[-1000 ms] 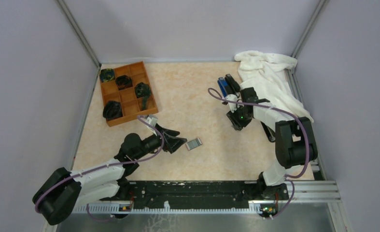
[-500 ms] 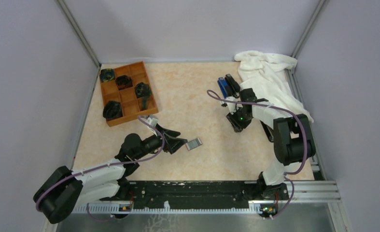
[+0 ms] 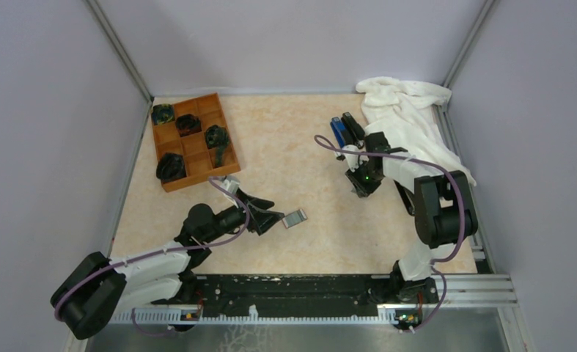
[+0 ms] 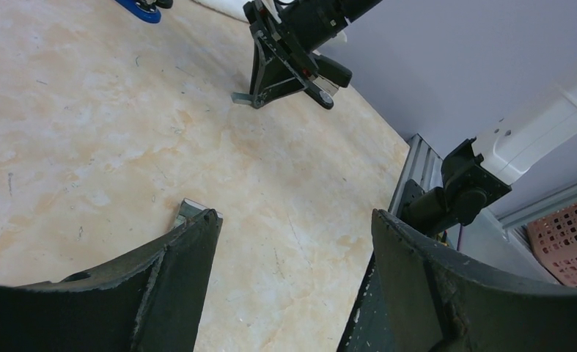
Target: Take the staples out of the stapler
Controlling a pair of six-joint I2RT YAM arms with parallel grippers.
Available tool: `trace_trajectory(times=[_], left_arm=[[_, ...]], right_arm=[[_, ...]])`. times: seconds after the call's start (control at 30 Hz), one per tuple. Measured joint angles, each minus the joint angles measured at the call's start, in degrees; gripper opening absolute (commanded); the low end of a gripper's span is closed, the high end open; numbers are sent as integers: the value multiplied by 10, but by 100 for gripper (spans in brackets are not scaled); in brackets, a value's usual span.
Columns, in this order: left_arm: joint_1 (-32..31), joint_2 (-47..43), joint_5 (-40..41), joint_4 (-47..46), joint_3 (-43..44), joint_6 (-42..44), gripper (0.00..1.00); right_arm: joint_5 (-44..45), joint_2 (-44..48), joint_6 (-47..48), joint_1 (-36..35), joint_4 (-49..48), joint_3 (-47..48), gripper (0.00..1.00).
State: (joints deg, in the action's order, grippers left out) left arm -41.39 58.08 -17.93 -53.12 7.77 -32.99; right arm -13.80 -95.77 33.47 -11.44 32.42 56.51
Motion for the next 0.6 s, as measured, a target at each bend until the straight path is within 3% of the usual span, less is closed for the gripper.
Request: trace_trajectory(times=[0.27, 0.6], left_arm=[[0, 4, -12, -13, -3, -5, 82], [0, 40, -35, -54, -3, -21, 82]], right_arm=[[-9, -5, 6, 0, 2, 6, 11], [-73, 6, 9, 0, 24, 5, 8]])
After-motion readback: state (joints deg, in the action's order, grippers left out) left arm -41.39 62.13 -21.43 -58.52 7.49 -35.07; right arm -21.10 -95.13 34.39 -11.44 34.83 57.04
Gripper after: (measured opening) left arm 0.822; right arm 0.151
